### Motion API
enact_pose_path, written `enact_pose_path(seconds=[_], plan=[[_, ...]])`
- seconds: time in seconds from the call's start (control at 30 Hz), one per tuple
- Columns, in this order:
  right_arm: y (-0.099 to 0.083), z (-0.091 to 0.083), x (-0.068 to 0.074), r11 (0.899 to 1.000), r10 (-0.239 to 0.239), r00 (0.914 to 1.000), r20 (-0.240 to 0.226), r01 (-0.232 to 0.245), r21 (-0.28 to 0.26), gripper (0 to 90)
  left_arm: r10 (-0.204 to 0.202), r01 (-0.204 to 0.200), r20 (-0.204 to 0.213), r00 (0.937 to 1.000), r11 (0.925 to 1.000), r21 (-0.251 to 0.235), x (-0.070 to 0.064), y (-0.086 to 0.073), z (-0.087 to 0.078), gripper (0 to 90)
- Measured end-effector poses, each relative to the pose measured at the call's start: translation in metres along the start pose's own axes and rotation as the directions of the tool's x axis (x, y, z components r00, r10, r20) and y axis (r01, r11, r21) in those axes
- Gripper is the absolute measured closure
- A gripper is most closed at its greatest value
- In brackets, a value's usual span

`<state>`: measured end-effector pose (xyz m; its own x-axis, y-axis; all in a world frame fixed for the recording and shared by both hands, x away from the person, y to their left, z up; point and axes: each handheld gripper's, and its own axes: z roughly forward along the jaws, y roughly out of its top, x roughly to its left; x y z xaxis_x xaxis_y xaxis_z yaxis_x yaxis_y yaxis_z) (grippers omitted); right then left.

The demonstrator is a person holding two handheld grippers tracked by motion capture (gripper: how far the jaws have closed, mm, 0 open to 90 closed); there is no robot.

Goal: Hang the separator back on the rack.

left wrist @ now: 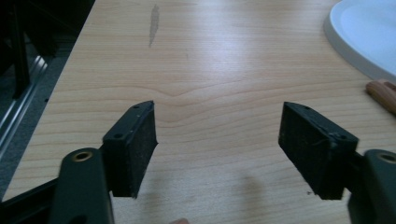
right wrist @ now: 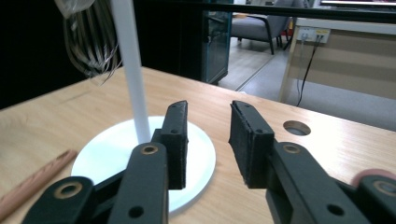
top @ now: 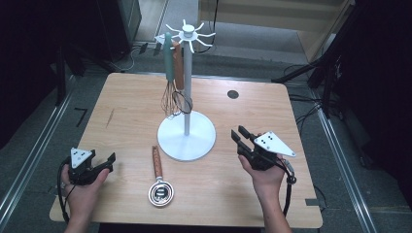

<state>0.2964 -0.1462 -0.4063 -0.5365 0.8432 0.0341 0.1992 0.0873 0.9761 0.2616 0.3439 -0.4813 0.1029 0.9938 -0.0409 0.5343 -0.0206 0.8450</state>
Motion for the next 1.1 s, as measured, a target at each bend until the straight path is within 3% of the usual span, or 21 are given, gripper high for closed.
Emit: enact_pose_path(seconds=[0.07,0.17,0.2,0.23,0.27,0.33,0.37,0.4,0.43,0.47,0.53,0.57,0.67,0.7,0.73,0.77,0.83,0.97,1.03,1.1], plan=[[-0.005,0.000,0.004,0.999,-0.031,0.9995,0.007,0.031,0.022,61.3,0.006,-0.006,0.014,0.9999,1.0000,0.005,-0.003,0.000,-0.001,33.8],[-0.009,-0.001,0.008,0.999,-0.041,0.9991,0.014,0.040,0.036,60.7,0.023,-0.024,0.034,0.9991,0.9996,0.015,-0.009,-0.001,-0.001,44.2],[-0.014,-0.003,0.010,0.998,-0.036,0.9990,0.026,0.035,0.042,59.4,0.038,-0.040,0.072,0.9966,0.9990,0.021,-0.014,-0.001,-0.001,47.6],[-0.014,-0.003,0.010,0.998,-0.036,0.9990,0.026,0.035,0.042,59.4,0.038,-0.040,0.072,0.9966,0.9990,0.021,-0.014,-0.001,-0.001,50.6],[-0.019,-0.004,0.009,0.999,-0.017,0.9994,0.029,0.016,0.045,57.6,0.037,-0.041,0.117,0.9925,0.9986,0.034,-0.018,-0.001,-0.002,54.1],[-0.024,-0.004,0.007,0.997,-0.020,0.9985,0.051,0.016,0.070,54.4,0.041,-0.050,0.168,0.9850,0.9975,0.050,-0.024,-0.001,-0.002,59.9],[-0.026,-0.004,0.006,0.996,-0.009,0.9988,0.047,0.005,0.084,50.3,0.041,-0.050,0.168,0.9850,0.9975,0.050,-0.024,-0.001,-0.002,61.0],[-0.028,-0.004,0.005,0.996,-0.001,0.9991,0.042,-0.003,0.090,47.6,0.058,-0.074,0.200,0.9782,0.9945,0.074,-0.030,-0.002,-0.001,63.4],[-0.029,-0.005,0.005,0.996,-0.005,0.9990,0.044,0.001,0.092,45.9,0.058,-0.074,0.200,0.9782,0.9945,0.074,-0.030,-0.002,-0.001,65.3],[-0.030,-0.005,0.005,0.995,0.002,0.9989,0.046,-0.006,0.099,44.0,0.062,-0.086,0.242,0.9683,0.9923,0.089,-0.036,-0.002,-0.001,68.0],[-0.033,-0.006,0.005,0.993,0.015,0.9986,0.050,-0.021,0.114,40.9,0.076,-0.109,0.276,0.9581,0.9885,0.105,-0.042,-0.003,-0.001,72.6],[-0.033,-0.006,0.005,0.993,0.015,0.9986,0.050,-0.021,0.114,40.9,0.076,-0.109,0.276,0.9581,0.9885,0.105,-0.042,-0.003,-0.001,74.6],[-0.040,-0.003,0.008,0.989,0.042,0.9968,0.067,-0.052,0.142,33.2,0.087,-0.132,0.320,0.9434,0.9837,0.122,-0.052,-0.005,-0.002,79.5],[-0.043,-0.001,0.011,0.986,0.053,0.9957,0.076,-0.064,0.152,27.8,0.079,-0.134,0.355,0.9317,0.9819,0.133,-0.056,-0.006,-0.003,83.9],[-0.044,0.000,0.012,0.985,0.059,0.9956,0.074,-0.070,0.158,24.5,0.075,-0.134,0.368,0.9268,0.9812,0.139,-0.059,-0.006,-0.003,85.8],[-0.044,0.000,0.012,0.985,0.059,0.9956,0.074,-0.070,0.158,24.5,0.075,-0.134,0.368,0.9268,0.9812,0.139,-0.059,-0.006,-0.003,87.2],[-0.044,0.002,0.016,0.985,0.051,0.9959,0.075,-0.063,0.164,19.8,0.079,-0.146,0.388,0.9184,0.9784,0.147,-0.062,-0.007,-0.005,89.9],[-0.046,0.004,0.019,0.982,0.047,0.9965,0.070,-0.059,0.177,17.5,0.076,-0.156,0.407,0.9103,0.9739,0.165,-0.069,-0.009,-0.004,90.0],[-0.047,0.004,0.020,0.981,0.037,0.9967,0.072,-0.050,0.185,18.5,0.084,-0.167,0.413,0.9070,0.9717,0.168,-0.072,-0.010,-0.004,90.0],[-0.049,0.003,0.021,0.985,0.034,0.9974,0.063,-0.045,0.170,27.5,0.090,-0.179,0.423,0.9016,0.9685,0.174,-0.076,-0.012,-0.004,90.0]])
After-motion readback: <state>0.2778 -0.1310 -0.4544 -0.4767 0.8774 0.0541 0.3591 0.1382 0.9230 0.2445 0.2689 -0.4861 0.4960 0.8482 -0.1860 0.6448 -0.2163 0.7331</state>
